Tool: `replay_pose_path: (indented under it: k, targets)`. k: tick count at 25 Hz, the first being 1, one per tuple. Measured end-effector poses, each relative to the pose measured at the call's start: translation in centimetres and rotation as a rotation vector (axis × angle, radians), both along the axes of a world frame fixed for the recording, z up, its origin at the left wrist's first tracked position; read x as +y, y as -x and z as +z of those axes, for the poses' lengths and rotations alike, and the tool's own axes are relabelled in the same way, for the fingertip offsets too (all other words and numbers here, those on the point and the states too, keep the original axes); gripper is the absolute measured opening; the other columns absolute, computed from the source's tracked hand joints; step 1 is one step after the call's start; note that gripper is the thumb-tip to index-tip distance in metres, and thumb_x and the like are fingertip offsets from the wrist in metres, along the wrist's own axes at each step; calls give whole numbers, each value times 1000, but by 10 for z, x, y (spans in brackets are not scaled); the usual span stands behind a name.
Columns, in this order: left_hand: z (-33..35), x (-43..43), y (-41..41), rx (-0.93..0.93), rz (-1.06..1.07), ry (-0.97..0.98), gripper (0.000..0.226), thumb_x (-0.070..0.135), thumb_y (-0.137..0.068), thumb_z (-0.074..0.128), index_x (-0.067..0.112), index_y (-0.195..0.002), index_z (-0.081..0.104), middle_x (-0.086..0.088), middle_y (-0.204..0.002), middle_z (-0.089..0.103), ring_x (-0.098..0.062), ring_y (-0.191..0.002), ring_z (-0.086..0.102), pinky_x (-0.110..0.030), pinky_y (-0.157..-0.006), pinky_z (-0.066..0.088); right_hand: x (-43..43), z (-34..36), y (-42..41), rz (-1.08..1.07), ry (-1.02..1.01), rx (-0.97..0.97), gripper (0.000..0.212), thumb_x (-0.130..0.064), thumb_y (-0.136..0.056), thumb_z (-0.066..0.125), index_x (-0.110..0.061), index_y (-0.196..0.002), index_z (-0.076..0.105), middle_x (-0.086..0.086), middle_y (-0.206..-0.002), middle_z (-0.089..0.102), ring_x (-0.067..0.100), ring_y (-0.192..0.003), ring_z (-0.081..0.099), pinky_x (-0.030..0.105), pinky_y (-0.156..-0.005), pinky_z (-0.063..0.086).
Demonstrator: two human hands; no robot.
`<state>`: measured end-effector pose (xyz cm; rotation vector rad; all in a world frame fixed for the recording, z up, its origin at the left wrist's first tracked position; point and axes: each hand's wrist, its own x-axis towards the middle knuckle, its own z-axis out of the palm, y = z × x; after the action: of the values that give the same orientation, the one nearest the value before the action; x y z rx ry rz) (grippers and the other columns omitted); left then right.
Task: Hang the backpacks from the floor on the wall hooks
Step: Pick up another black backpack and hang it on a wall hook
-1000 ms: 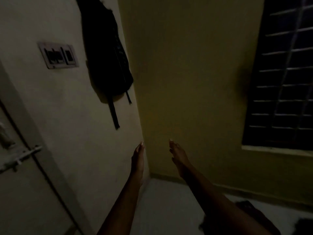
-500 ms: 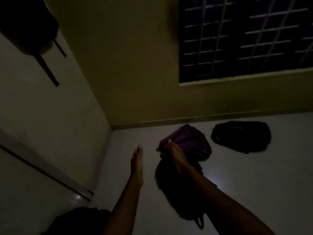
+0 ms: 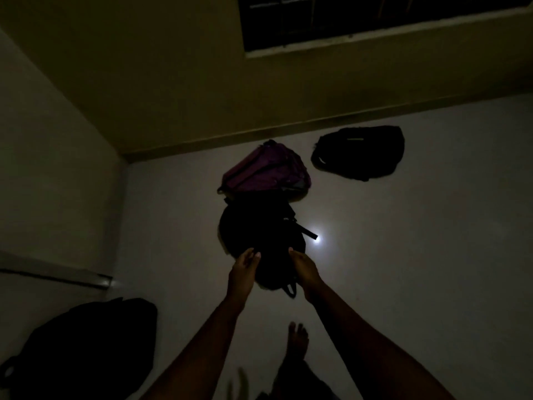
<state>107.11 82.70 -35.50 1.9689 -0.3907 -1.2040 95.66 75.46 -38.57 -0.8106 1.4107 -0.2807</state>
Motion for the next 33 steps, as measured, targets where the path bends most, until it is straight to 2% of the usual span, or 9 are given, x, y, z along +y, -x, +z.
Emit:
replay_pose_path:
  k: [4,7,11,14,17,19,23,26,33]
  targets:
    - [-82,-54,10,-79,-180,-109,43,28,-93,48,11,-133,46,-11,-139,50,-26,-127,47,-28,-99,38,-37,-73,19,48,-20,45,43,-40,-94,45,-13,-127,53,12,-133,53,26,-114,53,32,-87,43]
    - [-187,-80,12,-120,-429,-158,42,20,-94,48,6,-133,45,-14,-139,49,-27,-129,45,-29,-102,36,-55,-166,28,-1,-97,75,41,-34,-96,45,-8,-126,53,9,-113,54,25,-106,52,39,-92,44]
    - [-345,-111,2,-156,-633,-181,44,15,-95,44,1,-136,39,-17,-143,44,-30,-133,41,-32,-108,31,-75,-311,25,-55,-137,89,57,-55,-85,48,-14,-126,49,0,-98,50,22,-98,54,35,-93,42]
    - [-452,-129,-6,-151,-653,-162,41,15,-94,46,-2,-132,44,-20,-138,48,-32,-130,44,-34,-107,32,-88,-418,12,-116,-174,94,60,-37,-93,49,4,-135,40,13,-113,53,37,-121,49,43,-106,38]
    - [-535,-135,-13,-184,-687,-128,55,34,-86,37,0,-127,51,-20,-132,54,-32,-125,48,-37,-107,35,-93,-533,0,-188,-216,103,105,-62,-69,66,4,-141,28,23,-142,43,40,-127,47,48,-108,39]
    - [-560,-137,-14,-228,-670,-124,59,41,-85,36,2,-126,53,-19,-130,55,-32,-123,49,-36,-106,35,-93,-607,7,-205,-246,73,101,-63,-63,69,-4,-139,37,20,-139,49,37,-123,52,48,-105,44]
    - [-534,-134,-8,-62,-515,-139,44,20,-94,48,5,-135,42,-14,-139,48,-27,-130,43,-17,-98,30,-98,-545,-13,-141,-243,88,57,-32,-83,67,-1,-127,53,17,-130,57,34,-118,56,39,-103,46]
    - [-475,-130,-12,60,-411,-164,45,24,-94,46,12,-137,39,2,-129,47,-16,-123,44,-8,-81,29,-98,-494,-19,-69,-212,18,47,-25,-85,66,-1,-125,57,19,-131,57,34,-116,57,37,-99,47]
    - [-253,-96,-57,1,-465,17,29,17,-92,50,18,-120,57,-5,-126,58,-22,-122,51,-30,-104,39,-86,-246,-21,-54,-114,-124,45,-35,-82,68,-7,-116,63,9,-105,67,15,-78,63,19,-57,52]
